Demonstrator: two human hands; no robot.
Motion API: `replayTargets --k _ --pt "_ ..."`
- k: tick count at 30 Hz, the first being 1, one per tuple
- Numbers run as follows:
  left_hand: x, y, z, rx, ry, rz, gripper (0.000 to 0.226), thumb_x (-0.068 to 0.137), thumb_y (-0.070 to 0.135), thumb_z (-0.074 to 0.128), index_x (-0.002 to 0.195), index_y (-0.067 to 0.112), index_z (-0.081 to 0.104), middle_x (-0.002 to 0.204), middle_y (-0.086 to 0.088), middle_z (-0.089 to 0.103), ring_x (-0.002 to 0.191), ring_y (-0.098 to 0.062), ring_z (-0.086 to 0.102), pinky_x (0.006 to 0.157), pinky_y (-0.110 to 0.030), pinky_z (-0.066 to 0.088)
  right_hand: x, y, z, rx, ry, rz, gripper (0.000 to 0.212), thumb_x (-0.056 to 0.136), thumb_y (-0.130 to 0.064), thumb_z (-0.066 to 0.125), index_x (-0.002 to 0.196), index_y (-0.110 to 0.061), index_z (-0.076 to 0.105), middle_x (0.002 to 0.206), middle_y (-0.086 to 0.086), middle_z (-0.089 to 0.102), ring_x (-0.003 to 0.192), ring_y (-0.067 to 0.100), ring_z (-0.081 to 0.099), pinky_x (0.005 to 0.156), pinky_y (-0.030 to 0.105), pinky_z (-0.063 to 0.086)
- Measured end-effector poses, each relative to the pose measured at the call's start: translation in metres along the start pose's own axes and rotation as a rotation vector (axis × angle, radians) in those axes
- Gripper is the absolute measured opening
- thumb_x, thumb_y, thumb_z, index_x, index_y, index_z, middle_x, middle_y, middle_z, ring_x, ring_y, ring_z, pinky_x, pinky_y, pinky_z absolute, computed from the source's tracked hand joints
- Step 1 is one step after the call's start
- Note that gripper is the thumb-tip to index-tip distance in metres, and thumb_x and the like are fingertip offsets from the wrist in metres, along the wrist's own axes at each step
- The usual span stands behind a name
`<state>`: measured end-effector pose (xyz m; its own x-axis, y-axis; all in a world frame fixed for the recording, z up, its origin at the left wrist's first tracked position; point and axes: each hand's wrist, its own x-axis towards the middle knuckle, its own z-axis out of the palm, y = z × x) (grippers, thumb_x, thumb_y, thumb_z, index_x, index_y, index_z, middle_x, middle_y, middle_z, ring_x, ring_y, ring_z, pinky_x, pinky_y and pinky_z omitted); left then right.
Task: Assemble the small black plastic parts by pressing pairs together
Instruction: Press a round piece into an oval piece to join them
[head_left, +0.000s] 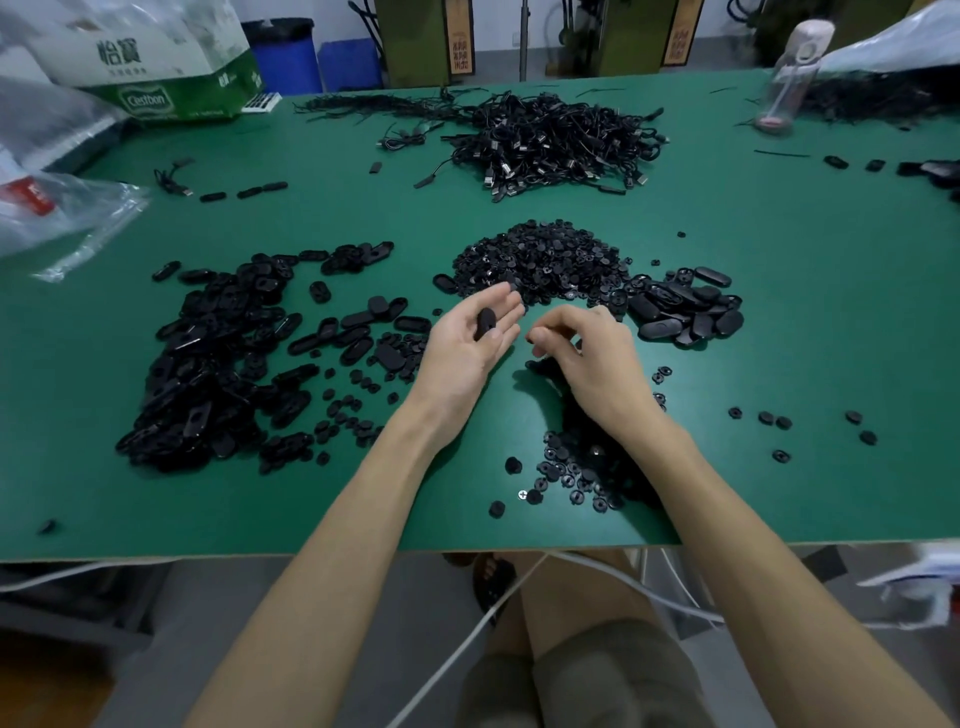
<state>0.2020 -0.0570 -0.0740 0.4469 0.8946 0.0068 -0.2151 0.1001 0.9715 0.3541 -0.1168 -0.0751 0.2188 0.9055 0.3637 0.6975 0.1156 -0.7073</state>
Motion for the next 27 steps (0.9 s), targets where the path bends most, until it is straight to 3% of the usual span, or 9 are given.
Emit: replayTargets --k 3,9,12,15,19,22,27 --pt "-0.0007 -0.0019 0.0028 0.027 -0.060 -0.047 0.060 0.097 -0.025 0.037 0.153 -0.002 0.038 0.152 -0.019 0.051 0.140 -0.026 0.052 0.121 -0.043 0.039 0.0002 -0.0015 -0.0029 0.083 0.043 0.024 0.013 0.103 -0.021 0.063 0.098 -0.012 0.072 0.085 -0.003 0.073 0.081 0.016 0.065 0.074 0.028 0.048" --pt "-0.0016 -0.0013 0.0020 -0.002 -0.096 -0.081 0.066 0.095 -0.026 0.041 0.156 -0.003 0.030 0.151 -0.021 0.051 0.137 -0.028 0.055 0.121 -0.043 0.039 -0.0013 -0.0010 -0.0026 0.106 0.083 0.024 0.008 0.102 -0.016 0.063 0.102 -0.017 0.071 0.085 -0.008 0.073 0.084 0.007 0.067 0.073 0.015 0.048" --pt "-0.0033 -0.0025 0.0024 0.061 -0.100 -0.068 0.060 0.098 -0.023 0.040 0.154 -0.002 0.035 0.149 -0.017 0.055 0.135 -0.025 0.058 0.119 -0.041 0.041 -0.0029 -0.0035 -0.0032 0.120 0.065 0.008 0.015 0.099 -0.012 0.065 0.100 -0.025 0.069 0.087 -0.017 0.071 0.087 0.000 0.066 0.071 0.011 0.046" --pt "-0.0047 -0.0008 0.0034 0.117 -0.087 -0.055 0.057 0.101 -0.019 0.042 0.154 0.000 0.037 0.148 -0.015 0.056 0.134 -0.022 0.059 0.116 -0.038 0.044 -0.0044 -0.0063 -0.0040 0.152 0.047 -0.016 0.017 0.096 -0.007 0.068 0.101 -0.023 0.070 0.086 -0.030 0.070 0.087 -0.009 0.066 0.072 0.009 0.047" --pt "-0.0061 0.0017 0.0054 0.143 -0.076 -0.044 0.054 0.104 -0.014 0.043 0.155 0.002 0.037 0.150 -0.015 0.052 0.134 -0.022 0.058 0.112 -0.031 0.048 -0.0049 -0.0083 -0.0052 0.181 0.038 -0.029 0.021 0.095 -0.008 0.070 0.099 -0.028 0.067 0.096 -0.017 0.075 0.091 -0.005 0.068 0.080 0.017 0.053" --pt "-0.0073 0.0027 0.0067 0.187 -0.055 -0.016 0.053 0.104 -0.012 0.045 0.154 0.003 0.042 0.148 -0.016 0.052 0.130 -0.022 0.061 0.110 -0.032 0.050 -0.0047 -0.0076 -0.0050 0.173 0.040 -0.017 0.013 0.094 -0.010 0.072 0.100 -0.021 0.070 0.092 -0.018 0.073 0.090 -0.003 0.068 0.079 0.013 0.050" --pt "-0.0093 0.0027 0.0087 0.245 -0.032 0.029 0.051 0.102 -0.014 0.048 0.150 0.003 0.049 0.140 -0.020 0.058 0.124 -0.025 0.065 0.105 -0.031 0.054 -0.0043 -0.0075 -0.0056 0.170 0.013 -0.003 0.009 0.095 -0.008 0.070 0.098 -0.016 0.073 0.092 -0.010 0.073 0.089 0.002 0.066 0.079 0.016 0.050"
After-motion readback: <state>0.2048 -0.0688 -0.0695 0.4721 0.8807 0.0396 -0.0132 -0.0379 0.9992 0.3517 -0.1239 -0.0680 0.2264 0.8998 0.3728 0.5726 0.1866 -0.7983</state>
